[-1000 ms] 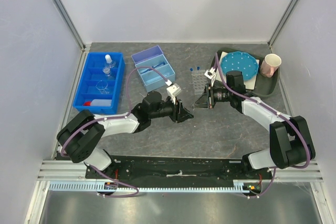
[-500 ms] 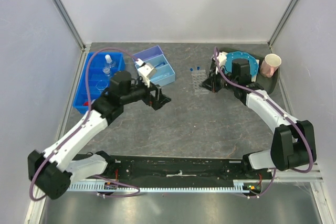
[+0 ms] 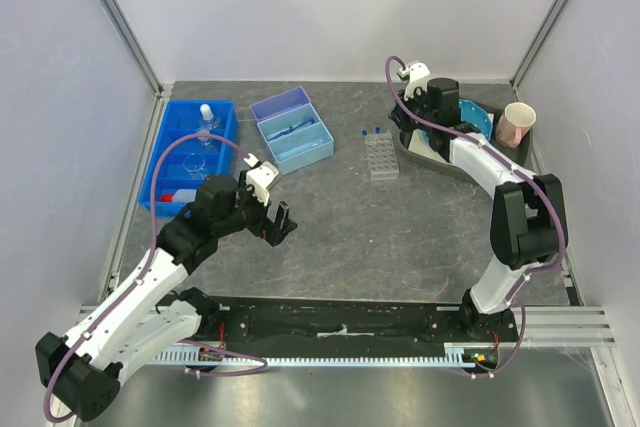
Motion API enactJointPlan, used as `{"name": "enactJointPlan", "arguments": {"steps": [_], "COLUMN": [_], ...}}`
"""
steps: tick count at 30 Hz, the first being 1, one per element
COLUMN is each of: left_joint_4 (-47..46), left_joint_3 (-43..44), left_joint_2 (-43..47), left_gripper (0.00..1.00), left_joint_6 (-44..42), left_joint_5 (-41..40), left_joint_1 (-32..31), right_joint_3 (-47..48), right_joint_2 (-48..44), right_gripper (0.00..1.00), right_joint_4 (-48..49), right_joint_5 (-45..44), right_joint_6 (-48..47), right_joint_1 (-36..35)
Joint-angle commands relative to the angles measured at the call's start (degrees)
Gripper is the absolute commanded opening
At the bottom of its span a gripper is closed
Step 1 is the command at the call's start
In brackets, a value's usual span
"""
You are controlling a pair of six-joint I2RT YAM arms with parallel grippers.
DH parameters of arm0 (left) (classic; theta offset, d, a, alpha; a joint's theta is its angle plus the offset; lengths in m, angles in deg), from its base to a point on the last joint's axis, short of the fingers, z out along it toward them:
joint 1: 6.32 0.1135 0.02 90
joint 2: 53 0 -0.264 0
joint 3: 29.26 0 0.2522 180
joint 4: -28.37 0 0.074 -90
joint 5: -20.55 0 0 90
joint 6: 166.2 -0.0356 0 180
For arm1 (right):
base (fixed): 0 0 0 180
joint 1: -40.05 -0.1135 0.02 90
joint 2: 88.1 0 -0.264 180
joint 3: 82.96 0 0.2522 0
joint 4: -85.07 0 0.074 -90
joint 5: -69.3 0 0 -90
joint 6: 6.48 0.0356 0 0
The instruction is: Organize the chemistry lab equipment
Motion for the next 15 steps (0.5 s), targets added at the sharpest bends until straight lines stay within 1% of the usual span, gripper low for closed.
{"name": "enactJointPlan", "arguments": {"steps": [1,5,10,15], "left_joint_4": [-2.45,-2.37,-2.28,-2.28], "left_joint_3": [0.26,0.00,0.00,0.00], "left_joint_2": [2.49,3.28,3.28,3.63], "left_gripper": [1.00,1.00,1.00,1.00], "left_joint_6": [-2.37,-2.37,-2.37,-2.81], "left_joint_5": [-3.00,-4.32,-5.46,-6.17], "left_joint_1": [-0.02,-0.11,-0.03,-0.02], "right_joint_3": [4.04,6.58,10.18,13.00], "right_joint_2": [2.22,5.64,10.47,13.65], "right_gripper": [0.09,0.10,0.10,0.10], "right_joint_4": [1.04,-0.19,-1.42,-2.48], "right_joint_5": [-2.81,-3.07,-0.61,-1.14], "right_joint_6": [-1.62,-2.24,-1.27,-1.27], "right_joint_1": [-0.21,-0.30,-0.21,-0.30]}}
